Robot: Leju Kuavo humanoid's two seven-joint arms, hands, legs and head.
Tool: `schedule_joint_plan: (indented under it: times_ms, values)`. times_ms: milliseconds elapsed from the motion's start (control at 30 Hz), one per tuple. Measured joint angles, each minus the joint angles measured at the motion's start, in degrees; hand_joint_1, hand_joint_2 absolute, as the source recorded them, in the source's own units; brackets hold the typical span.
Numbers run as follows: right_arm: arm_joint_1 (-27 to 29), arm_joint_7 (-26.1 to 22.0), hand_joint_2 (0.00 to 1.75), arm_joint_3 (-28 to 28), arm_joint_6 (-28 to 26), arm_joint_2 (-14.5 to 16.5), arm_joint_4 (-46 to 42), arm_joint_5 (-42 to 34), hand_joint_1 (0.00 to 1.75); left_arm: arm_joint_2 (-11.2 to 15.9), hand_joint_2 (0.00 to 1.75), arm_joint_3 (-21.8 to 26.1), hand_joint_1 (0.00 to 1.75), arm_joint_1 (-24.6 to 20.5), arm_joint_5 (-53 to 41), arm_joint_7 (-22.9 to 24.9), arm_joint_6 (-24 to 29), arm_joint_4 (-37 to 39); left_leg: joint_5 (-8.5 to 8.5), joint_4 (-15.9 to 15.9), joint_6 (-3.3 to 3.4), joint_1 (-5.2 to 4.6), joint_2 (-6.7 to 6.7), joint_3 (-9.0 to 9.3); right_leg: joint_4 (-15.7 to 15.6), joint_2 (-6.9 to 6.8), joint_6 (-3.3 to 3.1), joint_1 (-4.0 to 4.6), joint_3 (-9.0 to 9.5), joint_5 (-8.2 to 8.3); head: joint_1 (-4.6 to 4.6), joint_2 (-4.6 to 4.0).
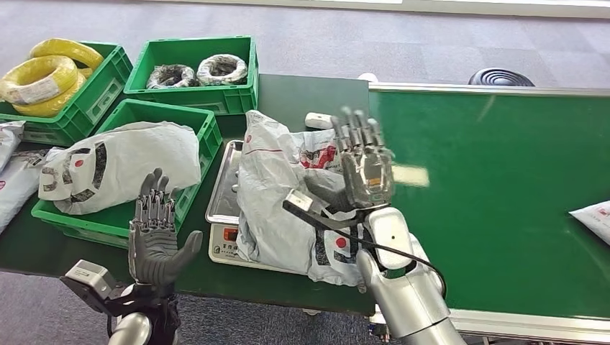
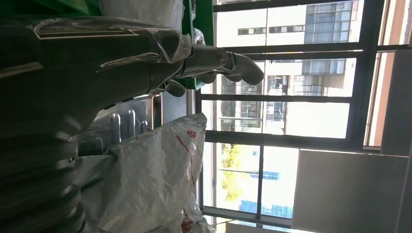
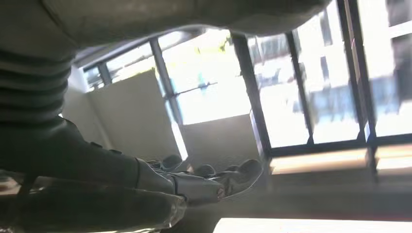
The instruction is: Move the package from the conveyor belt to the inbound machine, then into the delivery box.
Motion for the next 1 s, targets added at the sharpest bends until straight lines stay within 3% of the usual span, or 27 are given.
schedule_joint_plan:
  times_ms: [67,100,200,267,433,667,1000]
  values:
    - [2.4,-3.3,0.00,-3.8,-8.9,1.4,-8.6,-1.3,0.00,0.0,1.75,-0.2,0.00,0.2,0.1,0.0,-0.1,0.1,0.00,0.0,0.00,0.00,-0.04,-0.07,0.0,-0.02,0.00,-0.01,-0.08,0.00,0.01,0.00]
    - [3.6,-8.9,0.00,-7.1,-11.0,3.0,-14.4,-5.4,0.00,0.0,1.75,-0.3,0.00,0.1,0.1,0.0,0.0,0.3,-0.01,0.0,0.00,-0.01,-0.03,-0.10,0.0,-0.02,0.00,-0.01,-0.12,-0.01,-0.03,0.00]
    - [6.9,-31.8,0.00,-18.1,-11.9,7.8,-29.5,-23.7,0.00,-0.2,1.75,-0.6,0.00,-0.4,0.0,0.0,0.7,1.0,-0.06,0.0,0.00,-0.01,-0.04,-0.13,0.0,-0.04,0.03,-0.01,-0.11,-0.06,-0.07,0.00]
    - [9.2,-39.3,0.00,-22.3,-11.9,9.5,-35.9,-29.7,0.00,-0.2,1.75,-0.6,0.00,-0.5,-0.2,0.0,1.3,1.1,-0.09,0.0,0.00,-0.03,0.05,-0.11,0.0,0.02,0.04,-0.03,-0.09,-0.08,-0.05,0.00]
    - [11.9,-39.4,0.00,-27.2,-11.8,12.0,-44.9,-30.5,0.00,-0.3,1.75,-0.6,0.00,-0.9,-0.4,0.0,1.7,1.4,-0.11,0.0,-0.01,-0.02,0.08,0.02,0.0,0.10,0.01,-0.04,-0.02,-0.05,-0.05,0.00]
    - [13.2,-37.3,0.00,-28.9,-11.8,13.2,-49.2,-30.8,0.00,-0.5,1.75,-0.6,0.00,-0.9,-1.2,0.0,3.6,1.5,-0.09,0.0,-0.01,-0.01,0.08,0.09,0.0,0.10,0.01,-0.02,0.07,-0.04,-0.04,0.00]
    - [17.9,-38.8,0.00,-31.1,-11.8,13.5,-49.5,-50.7,0.00,-0.3,1.75,2.3,0.00,-1.3,-4.7,0.0,14.1,-3.8,-0.10,0.0,-0.01,-0.02,0.06,0.08,0.0,0.08,0.01,-0.03,0.04,-0.05,-0.05,0.00]
